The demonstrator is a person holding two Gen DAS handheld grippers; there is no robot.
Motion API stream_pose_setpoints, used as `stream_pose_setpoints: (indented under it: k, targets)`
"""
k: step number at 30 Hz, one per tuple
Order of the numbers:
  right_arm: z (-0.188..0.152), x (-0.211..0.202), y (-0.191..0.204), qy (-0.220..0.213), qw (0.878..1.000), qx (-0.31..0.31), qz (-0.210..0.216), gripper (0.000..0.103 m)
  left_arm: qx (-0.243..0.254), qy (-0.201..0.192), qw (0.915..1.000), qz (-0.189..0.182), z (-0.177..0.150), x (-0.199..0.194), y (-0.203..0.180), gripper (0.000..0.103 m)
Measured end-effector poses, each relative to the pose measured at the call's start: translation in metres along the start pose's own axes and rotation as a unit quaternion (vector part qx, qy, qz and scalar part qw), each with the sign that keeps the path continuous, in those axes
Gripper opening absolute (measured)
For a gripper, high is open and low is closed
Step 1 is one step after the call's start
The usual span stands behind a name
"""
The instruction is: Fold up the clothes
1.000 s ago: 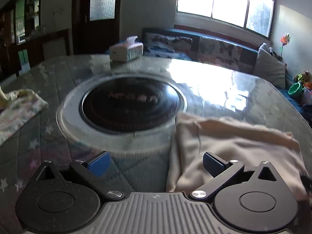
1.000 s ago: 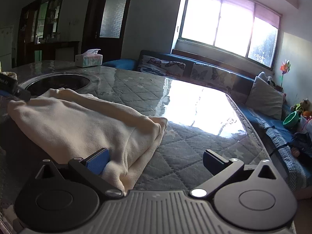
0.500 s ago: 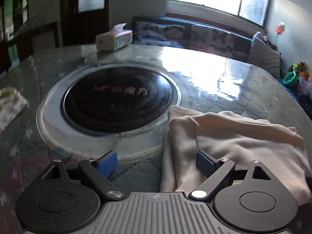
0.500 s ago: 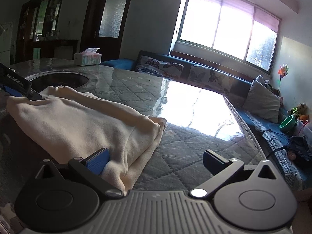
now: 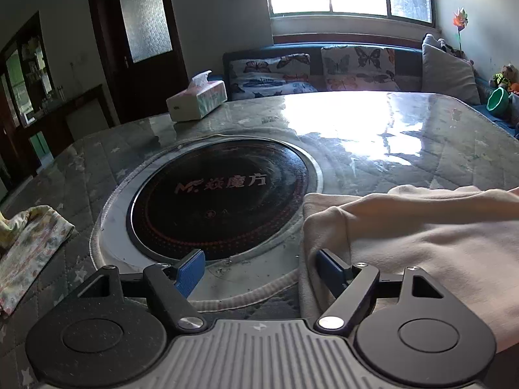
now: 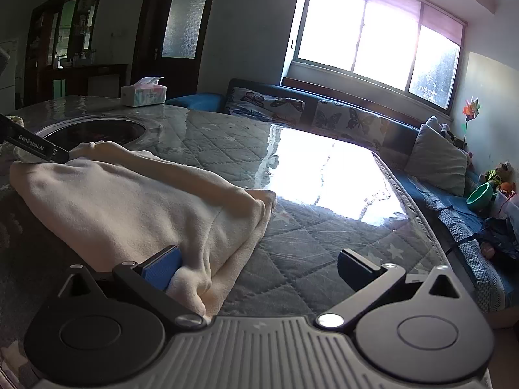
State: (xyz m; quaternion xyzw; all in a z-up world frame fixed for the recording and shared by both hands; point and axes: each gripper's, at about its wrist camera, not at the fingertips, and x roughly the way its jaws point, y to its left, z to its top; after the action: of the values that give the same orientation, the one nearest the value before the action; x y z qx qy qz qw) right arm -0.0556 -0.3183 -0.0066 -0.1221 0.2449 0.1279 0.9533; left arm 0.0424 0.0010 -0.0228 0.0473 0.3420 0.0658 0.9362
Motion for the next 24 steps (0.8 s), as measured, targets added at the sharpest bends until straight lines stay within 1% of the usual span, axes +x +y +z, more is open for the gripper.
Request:
stream_pose_setpoints:
  k: [3,5,6,10,12,14,15,16,18,24]
  targets:
    - [-0.001,-0.001,0.000,-0.001,1.000,0.001,0.000,0.103,-0.009,-0.013,0.9997,-0.020,0.007,-0.011,-0.001,0.079]
    - [-0.001,-0.001,0.000,0.000,1.000,0.001,0.000,0.103,-0.020,-0.012,0.9987,-0.045,0.013,-0.012,-0.002,0.079]
    - [-0.001,-0.001,0.000,0.000,1.000,0.001,0.001,0.103,-0.018,-0.009,0.9985,-0.051,0.016,-0.009,-0.005,0.079]
    - [0.002,-0.002,-0.003,0.005,1.000,0.009,0.008,0.103,0.001,-0.003,0.9983,-0.059,0.019,0.008,-0.015,0.080]
    - [0.003,-0.002,-0.005,0.008,1.000,0.013,0.012,0.103,0.008,0.006,0.9986,-0.051,0.019,0.021,-0.017,0.080]
    - [0.004,-0.002,-0.006,0.011,1.000,0.017,0.016,0.103,0.006,0.010,0.9988,-0.047,0.018,0.030,-0.016,0.081]
    - [0.005,-0.003,-0.007,0.012,1.000,0.019,0.018,0.103,-0.001,0.013,0.9986,-0.052,0.018,0.031,-0.015,0.081]
    - [0.010,-0.003,-0.009,0.012,1.000,0.020,0.018,0.103,-0.008,0.016,0.9982,-0.057,0.019,0.032,-0.013,0.081]
    - [0.020,-0.003,-0.014,0.012,0.999,0.023,0.020,0.103,-0.002,0.013,0.9983,-0.056,0.018,0.032,-0.012,0.084]
    - [0.030,0.030,-0.024,0.040,0.999,0.027,-0.009,0.103,-0.010,0.016,0.9976,-0.067,0.016,0.031,-0.006,0.085]
